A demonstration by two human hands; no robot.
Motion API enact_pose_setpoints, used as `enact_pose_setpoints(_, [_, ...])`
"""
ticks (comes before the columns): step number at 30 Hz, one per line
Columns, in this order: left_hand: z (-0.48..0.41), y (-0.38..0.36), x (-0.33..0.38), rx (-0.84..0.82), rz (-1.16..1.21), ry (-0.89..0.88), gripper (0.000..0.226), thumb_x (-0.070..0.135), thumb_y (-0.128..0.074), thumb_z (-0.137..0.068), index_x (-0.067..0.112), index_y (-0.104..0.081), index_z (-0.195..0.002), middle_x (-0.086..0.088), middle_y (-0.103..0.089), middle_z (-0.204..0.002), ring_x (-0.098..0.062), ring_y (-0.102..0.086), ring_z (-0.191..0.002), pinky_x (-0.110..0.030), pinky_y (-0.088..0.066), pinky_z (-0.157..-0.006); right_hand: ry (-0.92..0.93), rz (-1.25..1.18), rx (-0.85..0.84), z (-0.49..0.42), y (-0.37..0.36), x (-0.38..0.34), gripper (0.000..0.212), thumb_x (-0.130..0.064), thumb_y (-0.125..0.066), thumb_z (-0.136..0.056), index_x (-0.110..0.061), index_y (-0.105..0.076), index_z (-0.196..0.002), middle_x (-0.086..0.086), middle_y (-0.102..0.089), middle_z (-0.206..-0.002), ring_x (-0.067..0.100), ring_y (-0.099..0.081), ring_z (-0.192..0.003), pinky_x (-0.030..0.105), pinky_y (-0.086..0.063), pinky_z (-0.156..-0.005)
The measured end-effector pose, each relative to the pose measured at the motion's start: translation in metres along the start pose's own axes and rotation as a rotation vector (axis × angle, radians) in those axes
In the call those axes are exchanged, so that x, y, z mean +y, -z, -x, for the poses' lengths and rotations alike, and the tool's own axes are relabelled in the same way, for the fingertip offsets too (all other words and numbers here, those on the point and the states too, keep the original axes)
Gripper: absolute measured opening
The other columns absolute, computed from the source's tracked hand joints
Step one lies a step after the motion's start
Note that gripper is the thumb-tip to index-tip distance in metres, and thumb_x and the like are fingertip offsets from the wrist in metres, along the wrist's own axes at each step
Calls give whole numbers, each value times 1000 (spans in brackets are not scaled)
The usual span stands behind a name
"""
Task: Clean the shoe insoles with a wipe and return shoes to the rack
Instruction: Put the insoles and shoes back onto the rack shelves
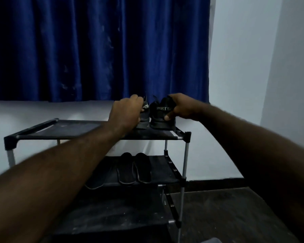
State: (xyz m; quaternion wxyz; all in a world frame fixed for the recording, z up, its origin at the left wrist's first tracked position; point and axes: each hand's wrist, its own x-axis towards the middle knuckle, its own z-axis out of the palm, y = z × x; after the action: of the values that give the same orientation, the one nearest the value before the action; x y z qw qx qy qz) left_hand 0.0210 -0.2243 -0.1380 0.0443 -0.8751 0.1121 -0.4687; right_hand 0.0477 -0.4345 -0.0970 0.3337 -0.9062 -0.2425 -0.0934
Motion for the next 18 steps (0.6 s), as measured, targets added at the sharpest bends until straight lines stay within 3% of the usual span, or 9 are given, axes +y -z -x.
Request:
enact_pose_setpoints(4, [13,-26,3,-10,37,-37,16,17,-64,-88,14,-55,-100,-6,-60,-98,-27,-59,-85,-35,-36,-61,-13,-59,-33,-4,-10,32,33,8,-75,-75,-19,-60,-85,-2,-65,-85,15,-63,-86,32,-48,-81])
enact_pose_setpoints(8, [16,-32,-6,29,225,89,23,31,-63,-91,15,-57,-106,-6,-58,-105,-25,-58,-91,-33,-38,-69,-31,-111,-45,-4,-11,39,26,4,-74,-79,-16,-61,-91,2,-65,-92,18,-63,-93,30,-47,-83])
enact_pose_setpoints(11, [12,-26,-19,-42,539,271,62,40,-75,-81,17,-46,-131,-7,-44,-132,-27,-53,-113,-37,-44,-91,-39,-125,-20,-3,-12,36,33,-11,-79,-79,-22,-62,-105,-2,-64,-103,16,-61,-101,29,-46,-86])
enact_pose_setpoints(14, [14,-28,-34,-342,807,503,111,54,-81,-68,18,-17,-151,-14,-40,-147,-30,-47,-128,-41,-41,-105,-91,-124,-59,2,-19,38,63,-18,-85,-72,-25,-53,-125,-1,-61,-111,17,-61,-100,34,-52,-85])
enact_pose_setpoints(16, [18,-33,-39,-489,877,475,110,56,-83,-63,20,-23,-148,-7,-55,-132,-24,-57,-117,-40,-49,-97,-96,-149,-45,5,-23,45,74,-16,-88,-66,-23,-49,-129,3,-63,-113,22,-65,-100,35,-58,-76])
enact_pose_setpoints(18, [21,-38,-40,-484,914,366,83,49,-85,-65,25,-44,-132,7,-63,-117,-14,-62,-109,-30,-52,-92,-84,-199,-2,8,-25,49,72,-14,-89,-65,-23,-48,-124,4,-64,-109,22,-66,-96,27,-57,-64])
